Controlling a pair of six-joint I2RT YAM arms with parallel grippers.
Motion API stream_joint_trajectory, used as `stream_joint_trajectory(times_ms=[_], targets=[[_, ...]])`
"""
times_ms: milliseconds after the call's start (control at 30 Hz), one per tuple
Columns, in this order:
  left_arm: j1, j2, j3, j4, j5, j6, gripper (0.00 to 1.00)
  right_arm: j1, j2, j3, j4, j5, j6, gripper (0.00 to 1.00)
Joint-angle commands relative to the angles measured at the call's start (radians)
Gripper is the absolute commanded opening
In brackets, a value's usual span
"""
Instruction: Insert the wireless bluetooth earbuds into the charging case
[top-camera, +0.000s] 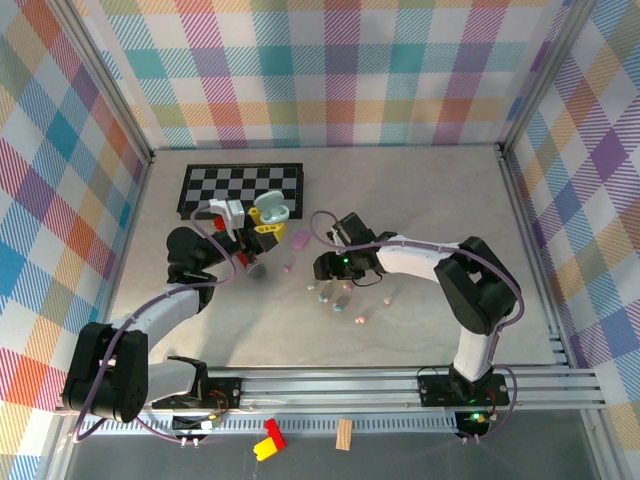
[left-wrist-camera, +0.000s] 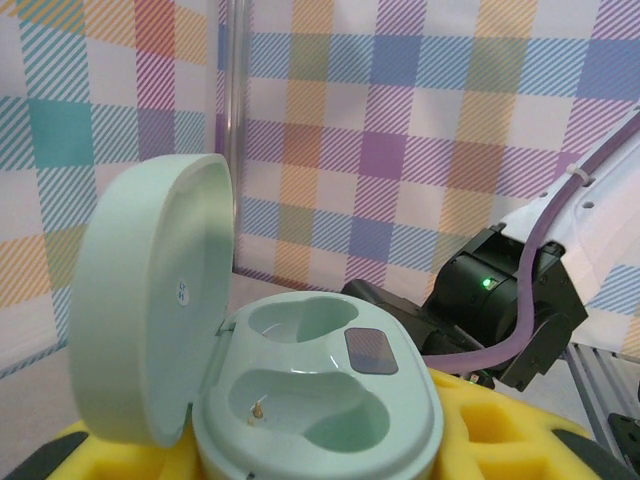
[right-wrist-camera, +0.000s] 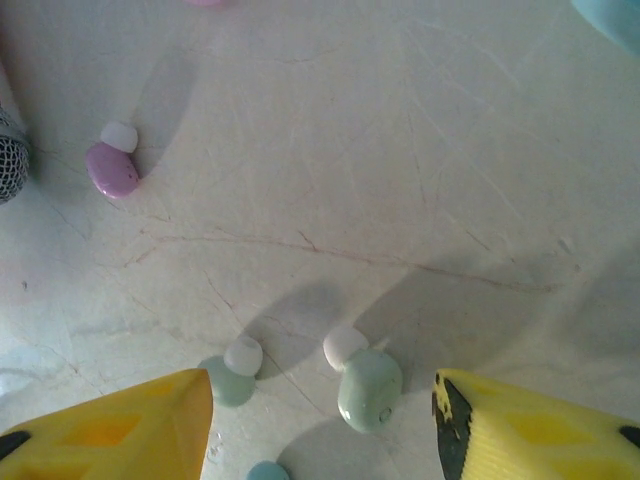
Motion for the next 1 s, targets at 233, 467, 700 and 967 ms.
stream_joint_trajectory(times_ms=[233,467,700,967], targets=[[0.014,0.01,-0.014,0.074,0.006,-0.012,0.25,-0.008,0.123,0.116,-0.04,-0.12,-0.089,0.61],[0.014,0.017,-0.009,0.081,0.007,-0.015,0.25,-0.009,0.078,0.049,-0.038,-0.146,-0.079,0.57],[0.014,0.041,-0.007,0.114,0.01,-0.029,0.25,-0.003,0.025,-0.028,-0.011,-0.174,-0.045,0.56],[0.014,0.087,-0.005,0.188,0.011,-0.067,0.25,0.013,-0.025,-0.069,-0.002,-0.188,-0.018,0.56]])
